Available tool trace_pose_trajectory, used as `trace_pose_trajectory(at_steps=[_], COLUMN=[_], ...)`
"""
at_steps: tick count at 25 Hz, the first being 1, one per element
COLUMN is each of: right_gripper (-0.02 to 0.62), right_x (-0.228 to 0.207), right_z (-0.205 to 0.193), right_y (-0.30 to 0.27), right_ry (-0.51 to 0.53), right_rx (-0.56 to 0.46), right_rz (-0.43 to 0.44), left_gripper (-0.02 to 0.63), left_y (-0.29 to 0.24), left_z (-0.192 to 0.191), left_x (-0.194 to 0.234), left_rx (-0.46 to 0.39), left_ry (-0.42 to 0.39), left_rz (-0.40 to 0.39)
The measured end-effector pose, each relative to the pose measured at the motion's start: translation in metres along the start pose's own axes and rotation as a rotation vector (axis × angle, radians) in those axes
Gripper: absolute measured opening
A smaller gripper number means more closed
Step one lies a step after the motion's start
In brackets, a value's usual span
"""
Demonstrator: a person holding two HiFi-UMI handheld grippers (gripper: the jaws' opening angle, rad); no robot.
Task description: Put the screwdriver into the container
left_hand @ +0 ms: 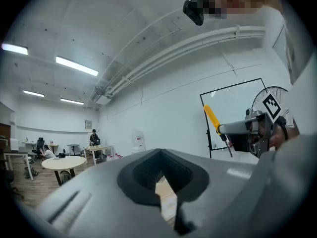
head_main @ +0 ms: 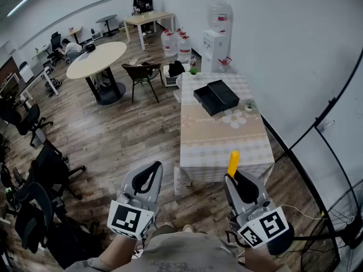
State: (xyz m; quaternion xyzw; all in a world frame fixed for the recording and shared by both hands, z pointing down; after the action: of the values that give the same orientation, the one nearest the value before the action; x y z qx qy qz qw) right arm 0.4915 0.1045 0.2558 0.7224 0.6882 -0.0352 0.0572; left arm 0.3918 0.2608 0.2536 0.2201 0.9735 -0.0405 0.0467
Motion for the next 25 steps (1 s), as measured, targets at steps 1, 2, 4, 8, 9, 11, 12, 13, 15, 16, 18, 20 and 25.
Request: trace_pose_trajectory(at_steps=[1,2,4,8,9,11,12,13,15,16,18,20,25], right_gripper=[0.101,0.101,0.101,0.101,0.101,0.103,0.103,0.103,0.103,0.103,0.103,0.103,0.103], right_x=[0.0,0.001,0.001,0.0,0.0,0.0,0.0,-0.001,-0.002,-0.001,0.004,0.008,0.012], right_z=[-0.002,-0.003,-0.006,-0.008,-0.009,-0.01,-0.011,-0.013,-0.016,-0.018,-0.022,-0.026,-0.034], right_y=[0.0,0.0,-0.003,-0.009,-0.01,-0.011,-0.011,-0.012,-0.015,-0.017,-0.022,-0.029,-0.055], right_ry=[-0.004,-0.008,-0.011,-0.014,-0.018,-0.028,-0.033,-0.038,-0.048,-0.053,-0.055,-0.048,-0.038], right_rx=[0.002,0.004,0.008,0.013,0.013,0.016,0.019,0.021,0.027,0.032,0.047,0.062,0.08], right_rz=[0.004,0.008,0.016,0.036,0.041,0.048,0.05,0.051,0.055,0.06,0.072,0.08,0.092], left_gripper=[0.0,0.0,0.0,0.0,0.0,0.0,0.0,0.0,0.0,0.0,0.0,0.0,0.0], left_y=[0.001,0.001,0.001,-0.001,-0.001,0.001,0.002,0.002,0.004,0.005,0.007,0.008,0.007], left_z=[0.0,-0.001,-0.002,-0.004,-0.005,-0.006,-0.007,-0.008,-0.011,-0.013,-0.015,-0.017,-0.028], left_x=[0.0,0.0,0.001,0.002,0.003,0.003,0.002,0.003,0.005,0.007,0.013,0.019,0.041], left_rx=[0.0,-0.001,-0.001,0.008,0.01,0.016,0.019,0.02,0.025,0.028,0.033,0.032,0.032], left_ry=[0.0,0.001,0.002,0.0,-0.001,0.002,0.004,0.006,0.011,0.016,0.025,0.031,0.043], left_rz=[0.004,0.007,0.011,0.019,0.022,0.029,0.033,0.037,0.047,0.052,0.063,0.072,0.09])
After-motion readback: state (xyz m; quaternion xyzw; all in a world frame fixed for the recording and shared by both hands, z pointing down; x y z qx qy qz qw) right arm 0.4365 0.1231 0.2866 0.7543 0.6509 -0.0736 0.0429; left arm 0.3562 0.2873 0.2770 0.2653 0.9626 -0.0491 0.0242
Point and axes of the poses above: the fingertips, and each gripper's own axes: y backward along the fingers, x to its left, z out of its top, the point moved 1 cm from there along y, backward along the fingers, and after that the axes turned 10 degrees about -z, right-handed, at the moved point
